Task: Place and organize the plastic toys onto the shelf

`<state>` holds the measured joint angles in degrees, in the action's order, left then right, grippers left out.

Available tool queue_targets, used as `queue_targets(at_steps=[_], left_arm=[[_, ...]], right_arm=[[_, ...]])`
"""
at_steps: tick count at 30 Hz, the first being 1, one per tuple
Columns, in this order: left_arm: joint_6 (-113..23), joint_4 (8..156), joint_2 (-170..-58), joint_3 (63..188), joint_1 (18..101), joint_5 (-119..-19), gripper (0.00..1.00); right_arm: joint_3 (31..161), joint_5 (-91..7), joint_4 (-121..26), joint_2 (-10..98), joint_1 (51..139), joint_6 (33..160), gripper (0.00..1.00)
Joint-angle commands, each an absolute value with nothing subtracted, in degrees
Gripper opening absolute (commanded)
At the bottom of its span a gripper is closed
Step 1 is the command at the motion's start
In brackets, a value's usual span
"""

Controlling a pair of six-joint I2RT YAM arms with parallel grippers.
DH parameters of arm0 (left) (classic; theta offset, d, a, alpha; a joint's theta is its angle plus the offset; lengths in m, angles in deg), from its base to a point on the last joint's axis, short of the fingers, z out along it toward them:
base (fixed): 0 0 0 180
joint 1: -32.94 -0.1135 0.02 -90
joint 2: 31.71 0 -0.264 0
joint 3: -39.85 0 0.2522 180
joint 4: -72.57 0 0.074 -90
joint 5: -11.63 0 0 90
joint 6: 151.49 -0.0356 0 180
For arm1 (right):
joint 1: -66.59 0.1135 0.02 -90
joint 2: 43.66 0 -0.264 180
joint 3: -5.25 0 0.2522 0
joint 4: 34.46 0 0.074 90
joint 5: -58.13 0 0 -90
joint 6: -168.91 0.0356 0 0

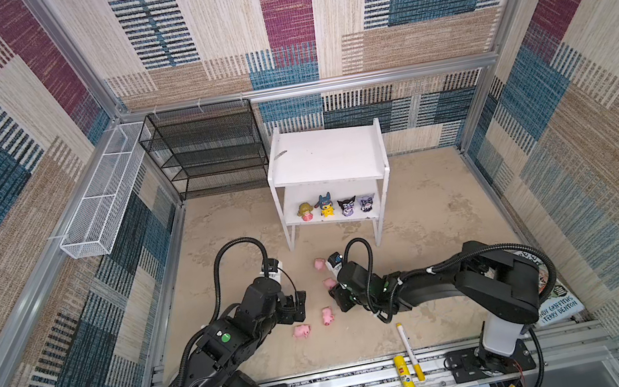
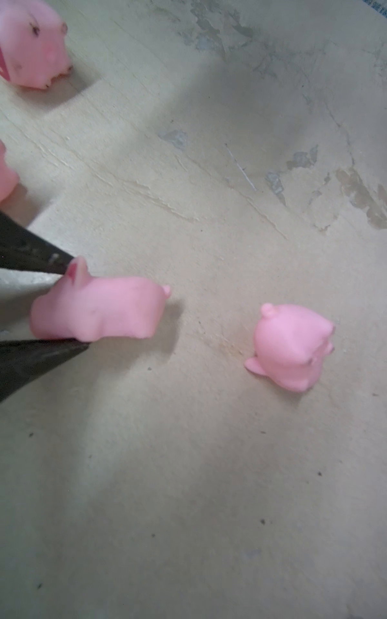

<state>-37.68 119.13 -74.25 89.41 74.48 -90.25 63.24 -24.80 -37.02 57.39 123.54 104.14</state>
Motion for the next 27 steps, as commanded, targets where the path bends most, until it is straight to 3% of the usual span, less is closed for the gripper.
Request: queue_targets(at_steps=[1, 5, 9, 19, 27], left_arm=[[-37.8, 117.9, -74.2, 89.7, 74.4, -90.3, 0.99], [-38.2, 118.1, -73.9, 90.0, 74.5, -89.4, 0.99], [-40.3, 117.1, -73.7, 90.9, 74.5, -86.1, 0.99], [-42.2, 110.6, -78.9, 91.9, 75.6, -73.1, 0.98], [-46.2, 109.1, -77.3, 94.3, 76.8, -60.5, 0.94]], right_arm=[[63.4, -25.5, -38.6, 58.1, 122.9, 102.3, 0.3], [62.3, -29.6, -36.3, 56.8, 122.7, 99.8, 0.24], [60.3, -39.6, -35.4, 51.7, 121.2, 99.8, 0.24], [55.1, -63.7, -46.8, 30.9, 118.3, 105.0, 0.23], [50.5, -82.5, -44.4, 18.3, 116.7, 112.4, 0.23]])
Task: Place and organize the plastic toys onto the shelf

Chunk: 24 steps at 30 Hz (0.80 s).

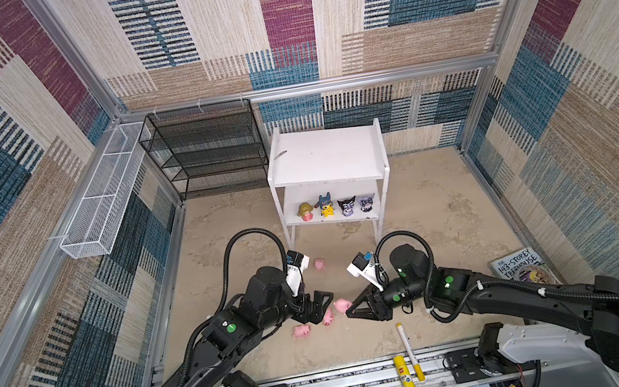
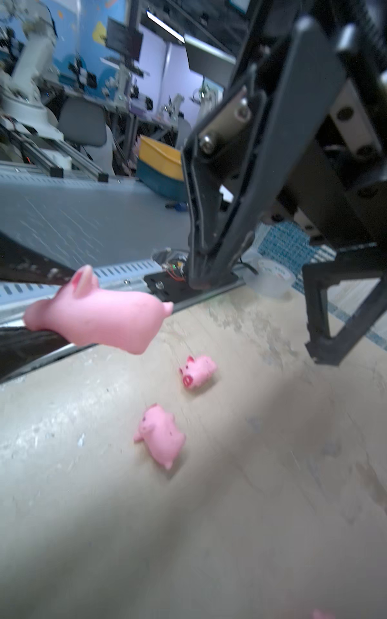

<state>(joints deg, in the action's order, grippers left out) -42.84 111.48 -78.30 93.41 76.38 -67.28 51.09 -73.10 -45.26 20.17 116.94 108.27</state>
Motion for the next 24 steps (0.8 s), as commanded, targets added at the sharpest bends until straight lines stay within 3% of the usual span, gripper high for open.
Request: queue_targets(at_steps=[1, 4, 10, 20, 24], left_arm=[[-47.5, 109.3, -76.5, 94.8, 77.0, -58.4, 0.94], [-53.2, 113.2, -74.9, 97.4, 77.4, -51.2, 0.94], [-65.4, 116.8, -72.4, 98.1, 77.8, -45.7, 0.95], [-83.2, 116.0, -81.1, 99.7, 80.6, -52.9, 0.91], [-88.4, 113.7, -80.6, 98.1, 81.1, -54.3, 0.92]], right_arm=[[50.3, -83.3, -45.5, 17.4, 116.6, 112.8, 0.23], [49.7, -84.6, -48.7, 15.0, 115.6, 114.2, 0.23], [49.3, -88.3, -54.1, 10.5, 112.2, 116.1, 0.23], [44.8, -92.1, -55.2, 5.5, 109.6, 117.2, 0.23], [38.4, -90.0, -49.1, 5.1, 107.2, 120.6, 0.23]])
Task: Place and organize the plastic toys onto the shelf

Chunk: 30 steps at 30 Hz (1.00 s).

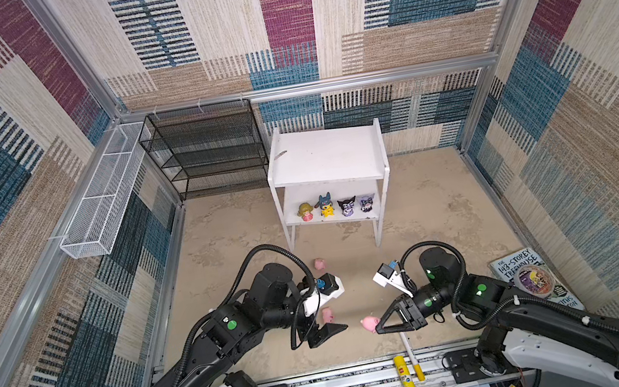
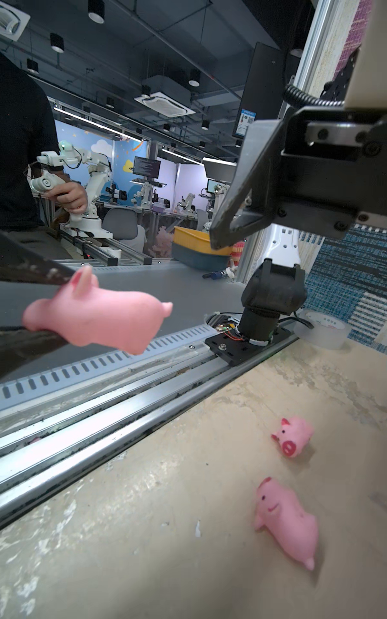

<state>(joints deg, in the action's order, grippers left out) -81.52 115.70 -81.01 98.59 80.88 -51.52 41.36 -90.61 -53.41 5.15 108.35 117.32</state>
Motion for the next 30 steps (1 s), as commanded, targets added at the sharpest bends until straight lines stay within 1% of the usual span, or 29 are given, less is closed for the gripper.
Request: queue_targets(at_steps=[1, 4, 5, 9, 13, 16, 18, 22, 26, 30], left_arm=[[-88.4, 113.4, -80.1, 97.9, 81.0, -55.8, 0.92], [-89.1, 112.1, -77.8, 96.1, 81.1, -56.5, 0.94], [-89.4, 111.2, -77.2, 95.3, 81.1, -56.1, 0.95], [-92.5, 109.9, -78.5, 94.0, 81.1, -51.4, 0.96], [-93.0, 111.6, -82.7, 96.3, 81.0, -52.1, 0.94], [-92.4, 109.6, -81.9, 95.1, 81.1, -52.0, 0.94], [-91.8, 109.1, -80.3, 94.3, 81.0, -53.2, 0.94], [-92.1, 108.8, -75.8, 92.2, 81.0, -55.3, 0.95], [-91.8, 107.7, -71.7, 90.5, 81.1, -56.2, 0.95], [-91.7, 107.6, -70.1, 90.4, 81.0, -56.3, 0.95]], right_arm=[[35.6, -89.6, -45.3, 5.3, 105.9, 123.1, 0.23], [29.0, -90.4, -30.9, 6.4, 103.0, 129.8, 0.23], [28.4, -90.8, -28.9, 7.0, 102.7, 130.0, 0.23], [28.3, -94.0, -25.7, 10.6, 102.6, 129.6, 0.24], [27.6, -90.4, -27.8, 13.8, 99.5, 129.8, 0.24], [29.1, -87.2, -24.4, 20.2, 97.3, 129.0, 0.24], [33.3, -85.7, -23.3, 27.1, 97.3, 126.3, 0.24], [38.7, -85.4, -18.5, 39.5, 97.3, 126.3, 0.23], [43.0, -84.1, -21.3, 46.8, 97.3, 124.7, 0.22], [45.9, -79.6, -30.0, 46.8, 97.3, 122.8, 0.24]])
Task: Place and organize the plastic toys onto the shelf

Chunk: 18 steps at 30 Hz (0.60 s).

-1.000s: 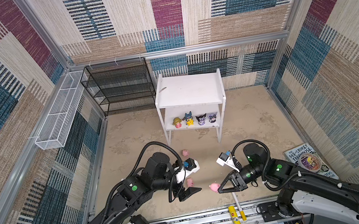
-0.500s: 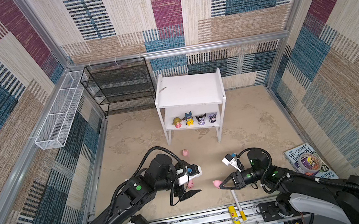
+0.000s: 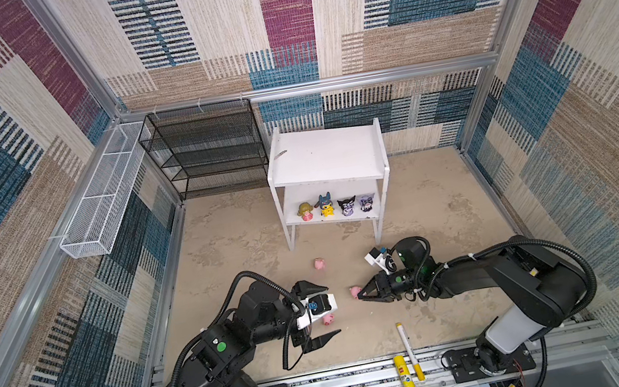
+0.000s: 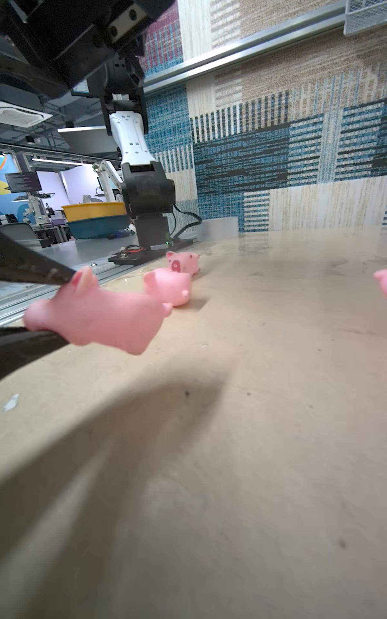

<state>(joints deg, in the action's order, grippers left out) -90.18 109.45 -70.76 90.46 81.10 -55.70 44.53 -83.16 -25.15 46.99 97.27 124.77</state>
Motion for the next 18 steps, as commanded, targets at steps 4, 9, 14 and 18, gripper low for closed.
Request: queue_targets(at_steps=[4, 9, 14, 18], left_arm=[[-91.7, 107.3, -70.0, 90.7, 81.1, -55.7, 0.95], [-91.6, 106.9, -68.4, 90.4, 81.0, -55.2, 0.95], [-91.5, 106.5, -66.6, 89.9, 81.1, -55.3, 0.95], [-91.5, 106.5, -66.2, 89.8, 81.0, -55.4, 0.95]], right_arm=[[46.7, -76.2, -35.9, 45.2, 97.3, 123.0, 0.28], [43.4, -76.7, -35.8, 45.5, 97.3, 126.3, 0.29], [41.9, -76.5, -35.9, 45.8, 97.3, 127.5, 0.32], [42.0, -75.8, -37.6, 44.1, 97.3, 127.4, 0.44]])
